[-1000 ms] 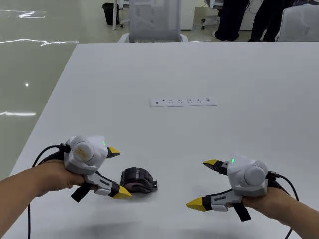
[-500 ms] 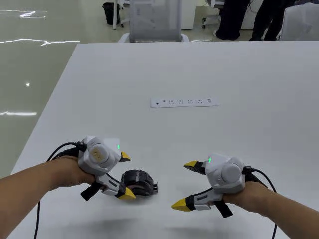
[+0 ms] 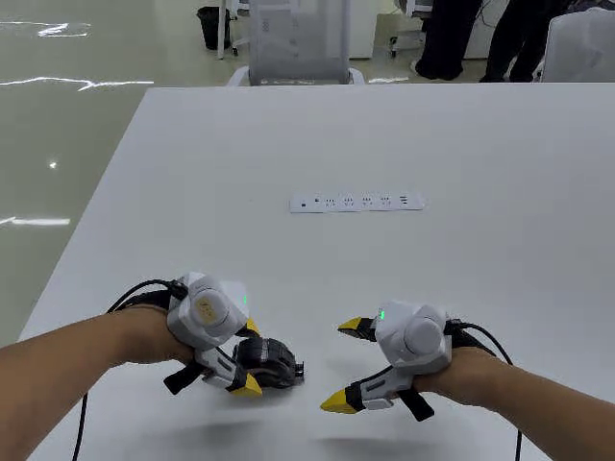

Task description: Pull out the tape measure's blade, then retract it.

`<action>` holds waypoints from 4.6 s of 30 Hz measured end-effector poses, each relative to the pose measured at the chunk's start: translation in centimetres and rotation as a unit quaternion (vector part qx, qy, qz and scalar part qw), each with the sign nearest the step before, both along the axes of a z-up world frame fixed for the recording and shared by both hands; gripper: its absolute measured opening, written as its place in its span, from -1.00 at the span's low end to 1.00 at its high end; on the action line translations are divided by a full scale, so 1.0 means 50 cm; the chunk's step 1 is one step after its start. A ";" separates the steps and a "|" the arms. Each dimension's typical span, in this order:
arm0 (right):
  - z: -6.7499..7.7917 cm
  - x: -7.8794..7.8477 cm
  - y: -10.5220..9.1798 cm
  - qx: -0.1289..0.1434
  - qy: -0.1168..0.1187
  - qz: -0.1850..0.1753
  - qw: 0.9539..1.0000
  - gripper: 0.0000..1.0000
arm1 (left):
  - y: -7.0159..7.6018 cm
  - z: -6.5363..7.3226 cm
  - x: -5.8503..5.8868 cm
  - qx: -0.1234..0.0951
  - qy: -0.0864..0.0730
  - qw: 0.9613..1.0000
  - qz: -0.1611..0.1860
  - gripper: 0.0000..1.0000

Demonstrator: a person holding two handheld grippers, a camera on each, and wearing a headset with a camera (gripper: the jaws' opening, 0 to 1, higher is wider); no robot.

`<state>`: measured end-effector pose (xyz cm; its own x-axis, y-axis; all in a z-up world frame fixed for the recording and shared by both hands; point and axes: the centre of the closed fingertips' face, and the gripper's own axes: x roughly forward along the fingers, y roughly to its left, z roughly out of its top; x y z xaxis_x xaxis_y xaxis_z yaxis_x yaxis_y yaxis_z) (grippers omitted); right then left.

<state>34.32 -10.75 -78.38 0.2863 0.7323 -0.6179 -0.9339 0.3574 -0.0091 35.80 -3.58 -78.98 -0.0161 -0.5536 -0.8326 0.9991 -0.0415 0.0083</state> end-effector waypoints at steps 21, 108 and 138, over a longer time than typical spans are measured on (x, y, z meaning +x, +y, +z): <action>-0.037 0.021 0.026 -0.028 0.019 0.031 0.999 0.10 | -0.010 -0.022 0.012 0.040 -0.008 0.999 -0.013 -0.36; -0.107 0.024 0.066 -0.175 0.025 0.139 0.974 -0.74 | -0.007 -0.027 0.016 0.048 -0.011 0.999 -0.008 -0.36; -0.107 0.025 0.033 -0.192 0.017 0.148 0.970 -0.74 | -0.009 -0.029 0.018 0.047 -0.009 0.999 0.002 -0.36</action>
<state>35.57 -9.11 -83.73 0.0733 0.4940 -0.8664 -0.9972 0.0489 -0.0566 36.68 -4.05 -80.41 0.0015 -0.4732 -0.8809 0.9990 -0.0384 0.0223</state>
